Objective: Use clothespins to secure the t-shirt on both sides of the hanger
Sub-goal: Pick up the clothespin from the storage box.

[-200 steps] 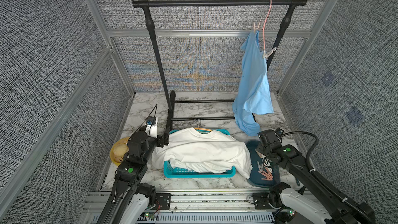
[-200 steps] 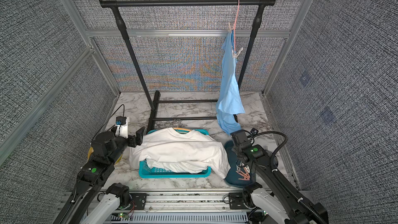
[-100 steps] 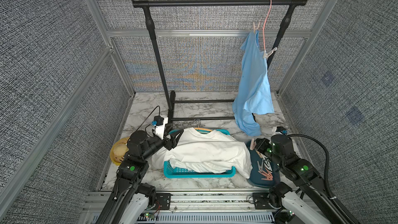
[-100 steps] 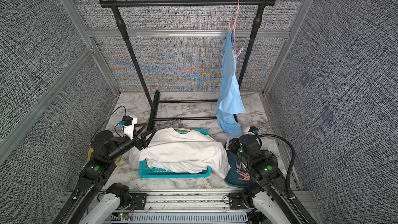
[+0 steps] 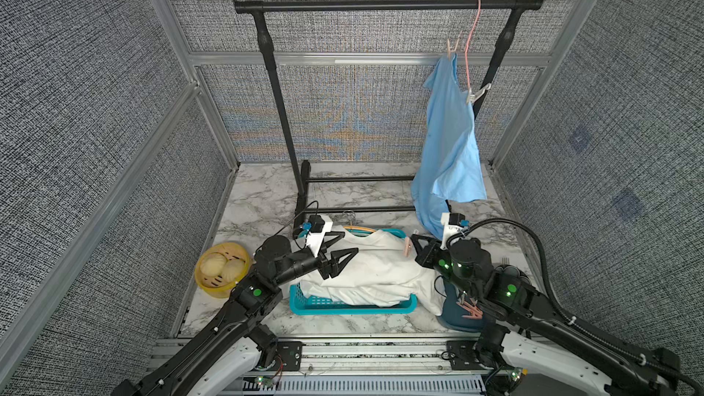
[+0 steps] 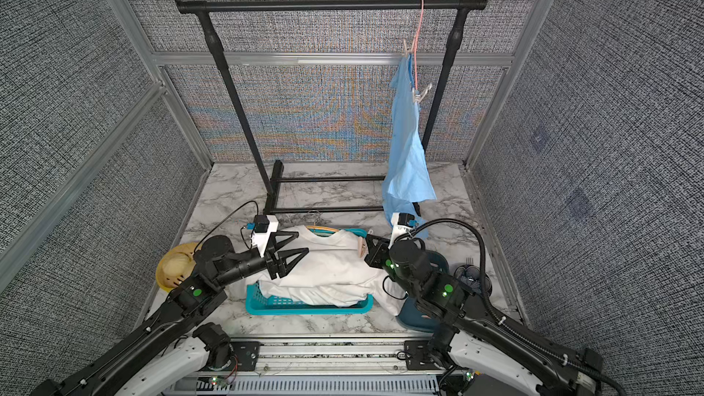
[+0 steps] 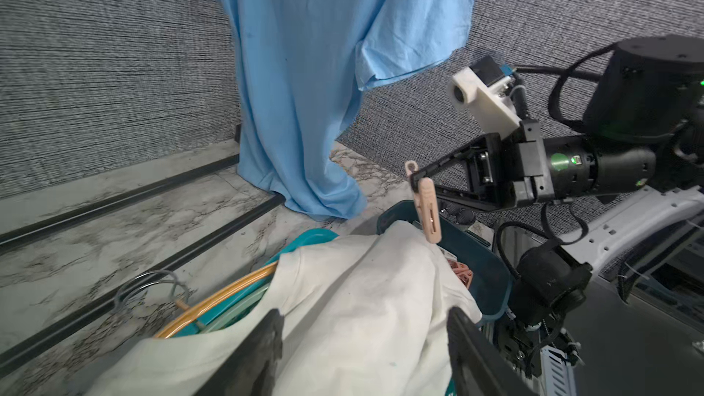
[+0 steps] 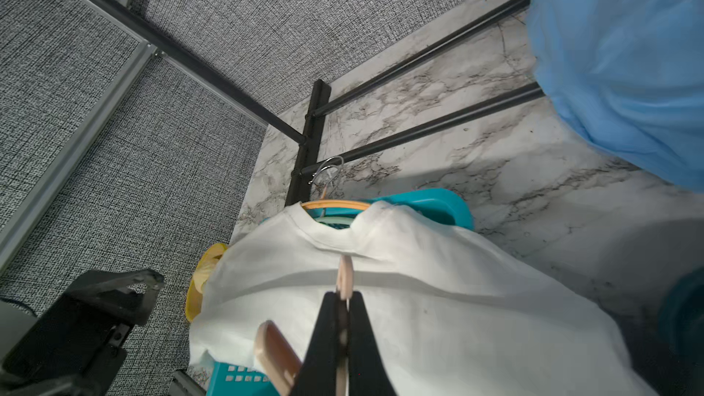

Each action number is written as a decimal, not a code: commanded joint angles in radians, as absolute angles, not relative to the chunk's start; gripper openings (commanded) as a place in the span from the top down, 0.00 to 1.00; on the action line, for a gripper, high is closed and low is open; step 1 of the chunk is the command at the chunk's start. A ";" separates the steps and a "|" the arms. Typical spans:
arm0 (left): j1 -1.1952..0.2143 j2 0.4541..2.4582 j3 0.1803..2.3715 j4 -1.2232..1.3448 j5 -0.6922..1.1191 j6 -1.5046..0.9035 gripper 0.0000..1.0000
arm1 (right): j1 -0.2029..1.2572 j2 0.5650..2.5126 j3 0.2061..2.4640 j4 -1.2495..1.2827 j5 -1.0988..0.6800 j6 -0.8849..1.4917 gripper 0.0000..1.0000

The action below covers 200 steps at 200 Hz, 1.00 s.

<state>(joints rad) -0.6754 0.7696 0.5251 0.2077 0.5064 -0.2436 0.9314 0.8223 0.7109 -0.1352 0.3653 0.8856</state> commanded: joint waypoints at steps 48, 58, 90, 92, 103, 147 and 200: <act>-0.820 0.893 0.563 0.368 0.428 -0.116 0.26 | 1.028 0.955 0.809 0.181 0.515 0.798 1.00; -0.829 0.910 0.574 0.370 0.410 -0.096 0.26 | 1.034 0.967 0.815 0.205 0.524 0.777 1.00; -0.851 0.960 0.607 0.390 0.303 -0.057 0.26 | 1.041 0.996 0.834 0.232 0.523 0.749 1.00; -0.852 0.963 0.607 0.396 0.297 -0.058 0.26 | 1.042 0.999 0.835 0.232 0.522 0.748 1.00; -0.856 0.980 0.609 0.431 0.293 -0.059 0.26 | 1.043 1.008 0.837 0.244 0.522 0.740 1.00; -0.872 1.035 0.639 0.465 0.239 -0.051 0.31 | 1.043 1.018 0.848 0.238 0.534 0.718 1.00; -0.878 1.040 0.649 0.488 0.192 -0.057 0.40 | 1.043 1.038 0.857 0.235 0.510 0.730 1.00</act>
<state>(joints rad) -0.8772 1.0355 0.6403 0.4385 0.2340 -0.0563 1.0420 1.0298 0.8448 0.2134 0.5152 0.7322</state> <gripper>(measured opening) 0.620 0.058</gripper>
